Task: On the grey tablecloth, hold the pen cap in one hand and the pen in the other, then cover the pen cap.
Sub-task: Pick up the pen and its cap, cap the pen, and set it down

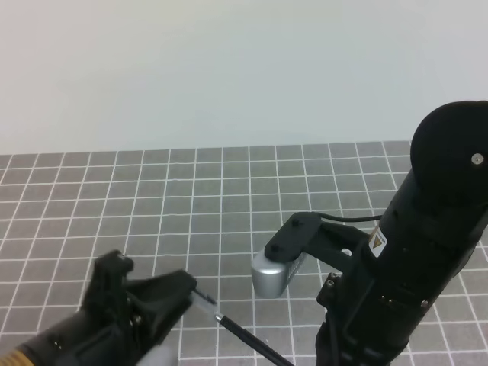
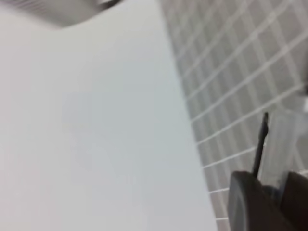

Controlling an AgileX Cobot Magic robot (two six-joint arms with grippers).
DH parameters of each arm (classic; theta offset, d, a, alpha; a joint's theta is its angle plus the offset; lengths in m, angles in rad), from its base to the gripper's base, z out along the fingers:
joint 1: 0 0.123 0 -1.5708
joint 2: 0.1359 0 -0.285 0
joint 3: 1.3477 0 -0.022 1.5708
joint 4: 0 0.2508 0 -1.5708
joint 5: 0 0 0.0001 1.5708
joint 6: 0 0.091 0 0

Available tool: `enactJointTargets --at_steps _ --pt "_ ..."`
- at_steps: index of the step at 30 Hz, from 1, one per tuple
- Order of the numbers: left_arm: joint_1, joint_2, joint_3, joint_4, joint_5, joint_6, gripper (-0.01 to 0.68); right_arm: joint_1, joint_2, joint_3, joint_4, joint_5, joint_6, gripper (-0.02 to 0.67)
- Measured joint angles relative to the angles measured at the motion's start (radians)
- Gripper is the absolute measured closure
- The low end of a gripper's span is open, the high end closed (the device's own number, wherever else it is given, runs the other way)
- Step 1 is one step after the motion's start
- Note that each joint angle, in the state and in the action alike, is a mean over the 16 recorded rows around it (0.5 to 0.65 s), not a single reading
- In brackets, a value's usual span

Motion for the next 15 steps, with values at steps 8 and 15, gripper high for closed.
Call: enactJointTargets --at_steps 8,15 --pt "0.0 0.004 0.0 -0.035 -0.034 0.004 0.662 0.0 0.0 0.0 -0.003 0.0 0.006 0.582" --pt "0.02 0.006 0.0 -0.053 -0.022 0.009 0.667 0.0 0.0 0.0 -0.005 0.0 0.006 0.582"
